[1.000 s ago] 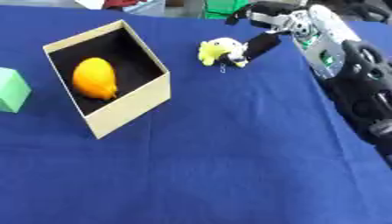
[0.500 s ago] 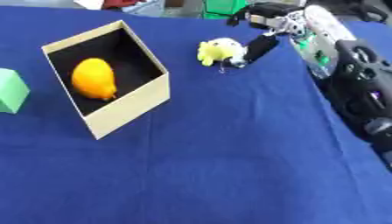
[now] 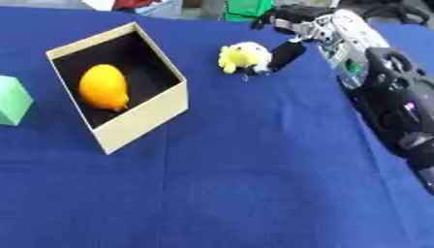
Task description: Pick up objects on the table and place them in the box.
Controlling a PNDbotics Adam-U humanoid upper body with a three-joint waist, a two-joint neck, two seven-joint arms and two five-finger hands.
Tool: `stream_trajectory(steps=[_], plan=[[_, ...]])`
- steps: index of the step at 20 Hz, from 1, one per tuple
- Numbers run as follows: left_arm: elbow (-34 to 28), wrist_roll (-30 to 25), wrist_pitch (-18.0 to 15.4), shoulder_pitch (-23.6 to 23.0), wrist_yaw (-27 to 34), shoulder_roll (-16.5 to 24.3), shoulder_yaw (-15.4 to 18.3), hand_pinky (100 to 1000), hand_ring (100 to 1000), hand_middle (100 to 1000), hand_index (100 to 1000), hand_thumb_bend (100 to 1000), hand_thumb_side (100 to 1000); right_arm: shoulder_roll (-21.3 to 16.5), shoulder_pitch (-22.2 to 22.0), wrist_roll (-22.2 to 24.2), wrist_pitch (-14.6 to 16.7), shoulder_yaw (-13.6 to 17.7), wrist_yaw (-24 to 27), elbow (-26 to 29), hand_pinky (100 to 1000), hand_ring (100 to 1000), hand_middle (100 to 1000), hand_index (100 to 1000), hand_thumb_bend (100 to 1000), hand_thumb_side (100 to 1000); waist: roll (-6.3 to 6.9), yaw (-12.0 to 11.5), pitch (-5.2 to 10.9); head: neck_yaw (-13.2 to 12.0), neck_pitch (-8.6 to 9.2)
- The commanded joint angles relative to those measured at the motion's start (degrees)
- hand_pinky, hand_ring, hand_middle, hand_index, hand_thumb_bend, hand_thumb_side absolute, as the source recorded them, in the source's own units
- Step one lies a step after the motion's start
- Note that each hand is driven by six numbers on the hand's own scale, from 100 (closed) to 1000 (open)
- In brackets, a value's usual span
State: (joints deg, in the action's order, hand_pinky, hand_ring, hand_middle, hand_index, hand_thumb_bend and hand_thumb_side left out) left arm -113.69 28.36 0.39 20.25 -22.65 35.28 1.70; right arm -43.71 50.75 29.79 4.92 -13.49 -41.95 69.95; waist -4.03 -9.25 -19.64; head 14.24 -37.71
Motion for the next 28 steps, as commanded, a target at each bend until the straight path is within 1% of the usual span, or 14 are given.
stream_trajectory(steps=[1, 5, 6, 8, 10, 15, 25, 28], plan=[[-0.90, -0.14, -0.04, 0.60, -0.10, 1.38, 0.58, 515, 690, 706, 800, 183, 1000, -1.51, 1.17, -0.25, 0.00, 0.41, -0.45, 0.25, 918, 974, 853, 929, 559, 554, 0.21, 0.01, 1.01, 0.14, 0.65], [-0.90, -0.14, -0.04, 0.59, -0.10, 1.38, 0.58, 515, 690, 706, 800, 182, 1000, -1.50, 1.18, -0.27, -0.01, 0.42, -0.47, 0.24, 917, 973, 854, 928, 561, 548, 0.21, 0.00, 1.00, 0.14, 0.65], [-0.90, -0.15, -0.03, 0.51, -0.11, 1.40, 0.56, 514, 691, 707, 798, 175, 1000, -1.22, 1.49, -0.43, -0.21, 0.69, -0.70, -0.03, 905, 966, 859, 925, 514, 565, 0.06, -0.28, 0.74, 0.70, 0.72], [-0.90, -0.11, -0.20, 0.95, -0.18, 1.42, 0.51, 514, 691, 707, 798, 174, 1000, -0.23, 2.89, -1.12, -1.46, 1.75, -1.97, -2.03, 905, 966, 859, 923, 511, 566, -0.31, -1.14, -0.31, 1.79, 1.48], [-0.90, -0.10, -0.25, 1.11, -0.20, 1.41, 0.48, 514, 691, 707, 798, 173, 1000, 0.84, 4.05, -2.25, -2.43, 1.63, -3.59, -4.53, 904, 966, 859, 921, 504, 565, -0.40, -1.37, -0.60, 2.08, 1.71], [-0.90, -0.01, -0.27, 1.19, -0.20, 1.40, 0.50, 514, 691, 707, 798, 172, 1000, 2.05, 5.03, -4.37, -1.55, 1.89, -6.65, -7.82, 904, 966, 859, 921, 502, 565, -0.42, -1.44, -0.77, 2.15, 1.85], [-0.90, 0.01, -0.27, 1.18, -0.20, 1.40, 0.50, 514, 691, 707, 798, 172, 1000, 2.25, 5.17, -5.04, -0.78, 2.08, -7.33, -8.74, 904, 966, 859, 921, 502, 565, -0.41, -1.43, -0.77, 2.15, 1.85], [-0.90, 0.07, -0.31, 1.15, -0.24, 1.41, 0.54, 515, 691, 707, 796, 166, 1000, 2.28, 5.47, -5.26, -1.62, 2.68, -8.18, -9.56, 901, 965, 864, 920, 483, 560, -0.46, -1.40, -1.06, 2.46, 2.34]])
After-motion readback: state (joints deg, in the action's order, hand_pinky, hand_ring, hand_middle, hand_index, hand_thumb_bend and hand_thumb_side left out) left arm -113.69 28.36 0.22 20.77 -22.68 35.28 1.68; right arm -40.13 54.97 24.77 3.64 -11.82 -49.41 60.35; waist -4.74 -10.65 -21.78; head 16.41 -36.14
